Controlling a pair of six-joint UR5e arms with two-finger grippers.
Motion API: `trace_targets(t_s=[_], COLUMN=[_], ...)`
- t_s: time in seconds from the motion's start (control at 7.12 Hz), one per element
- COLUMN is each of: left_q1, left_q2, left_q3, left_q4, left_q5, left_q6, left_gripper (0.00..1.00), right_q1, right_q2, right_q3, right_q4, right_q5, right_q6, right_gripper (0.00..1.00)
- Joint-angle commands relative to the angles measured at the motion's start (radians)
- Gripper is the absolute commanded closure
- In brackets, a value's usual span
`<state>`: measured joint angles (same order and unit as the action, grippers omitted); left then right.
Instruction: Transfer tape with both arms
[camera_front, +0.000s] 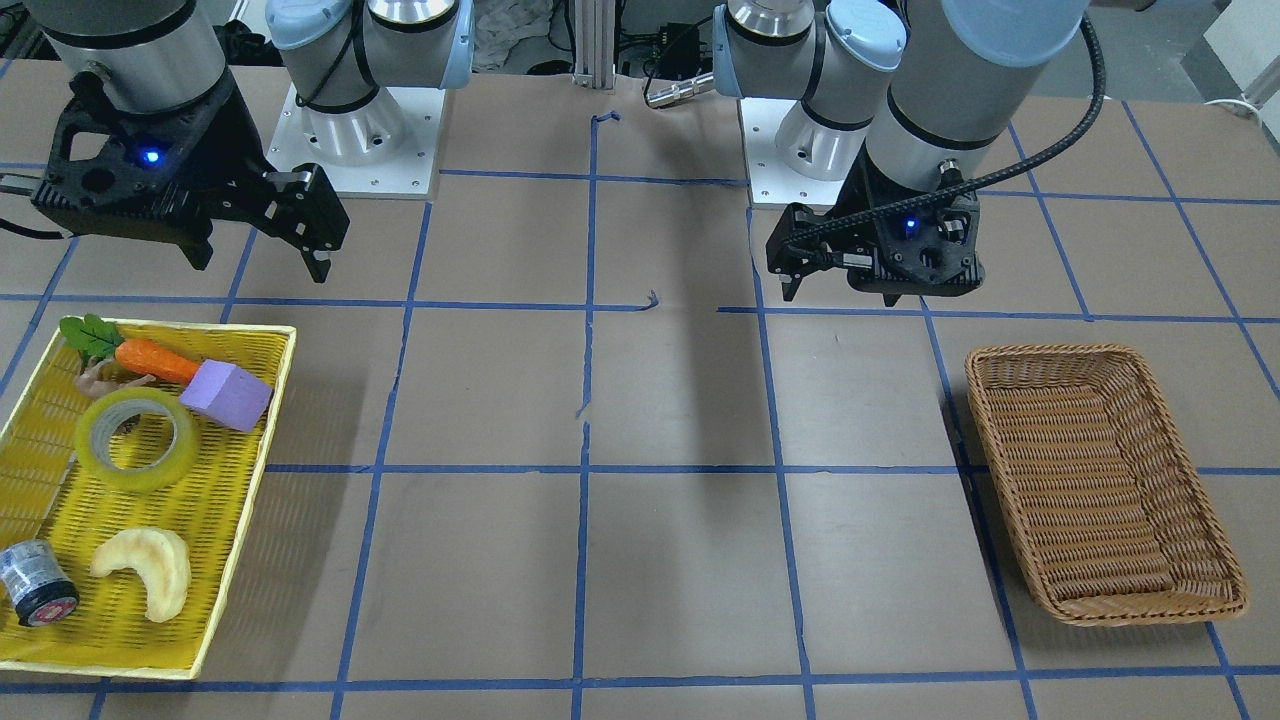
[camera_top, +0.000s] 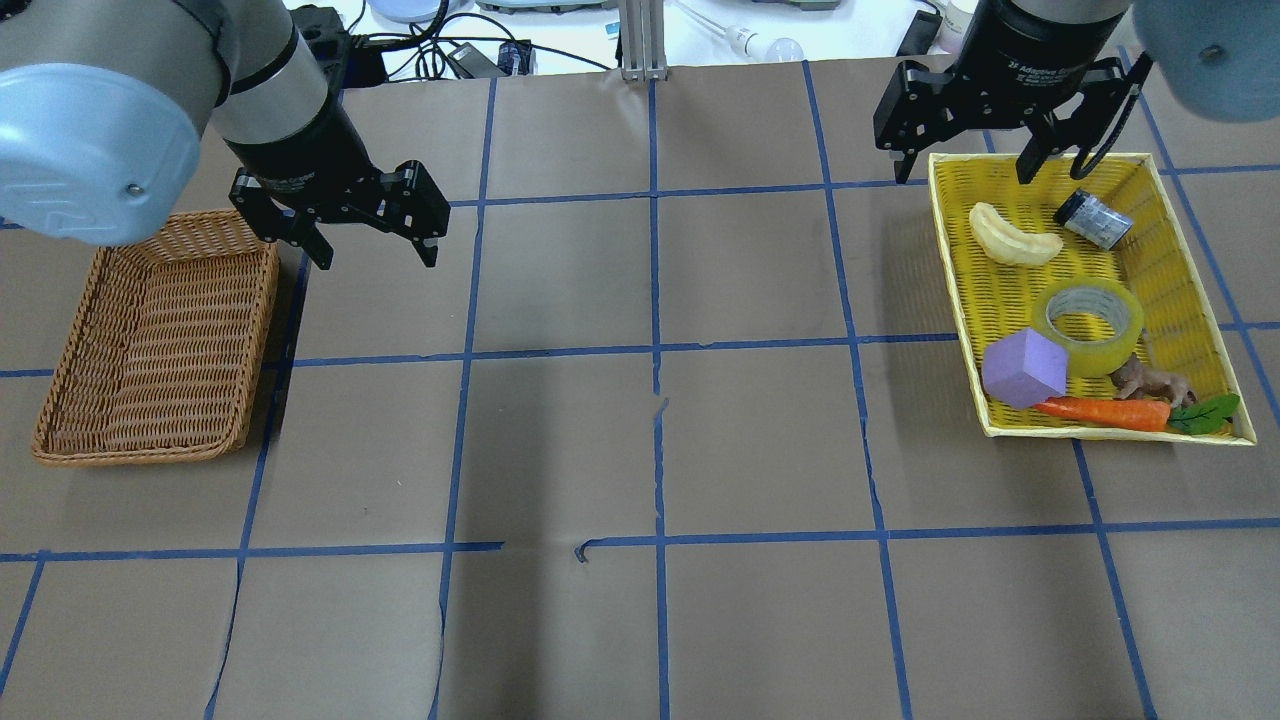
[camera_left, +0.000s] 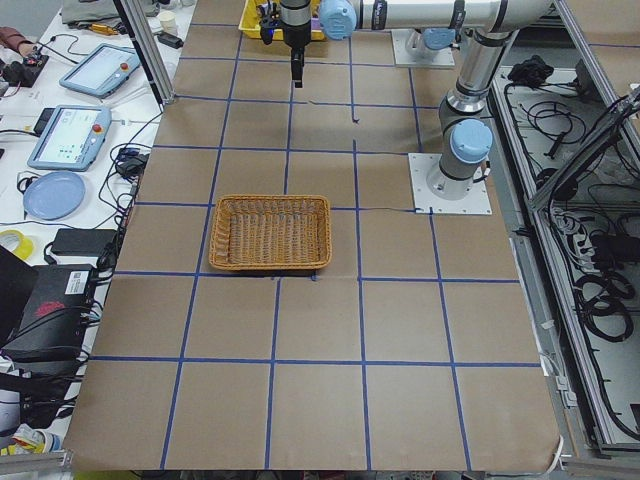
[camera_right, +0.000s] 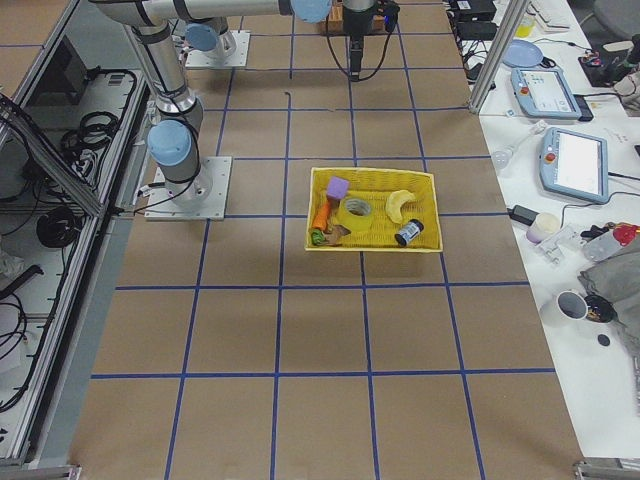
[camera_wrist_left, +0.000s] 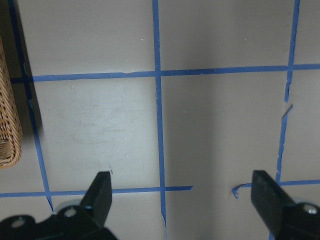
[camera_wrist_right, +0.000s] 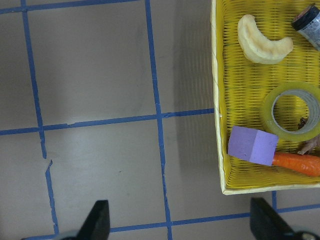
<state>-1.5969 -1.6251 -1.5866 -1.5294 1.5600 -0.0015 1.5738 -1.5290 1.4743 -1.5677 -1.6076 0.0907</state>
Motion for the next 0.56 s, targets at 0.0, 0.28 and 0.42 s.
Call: trace_targets(t_s=[0.0, 0.28, 0.42], left_q1=[0.0, 0.0, 0.0], left_q2=[0.002, 0.002, 0.001], left_q3=[-0.001, -0.001, -0.001], left_q4=[0.0, 0.0, 0.0], left_q5=[0.0, -0.008, -0.008], left_q6=[0.0, 0.0, 0.0], left_gripper=[0.0, 0.0, 0.0], right_q1=[0.0, 0.0, 0.0], right_q2=[0.0, 0.0, 0.001], right_q3=[0.0, 0.0, 0.0], right_q4=[0.002, 0.002, 0.0], right_q5=[0.0, 0.003, 0.02], right_q6=[0.001, -0.002, -0.002], right_gripper=[0.0, 0.0, 0.0])
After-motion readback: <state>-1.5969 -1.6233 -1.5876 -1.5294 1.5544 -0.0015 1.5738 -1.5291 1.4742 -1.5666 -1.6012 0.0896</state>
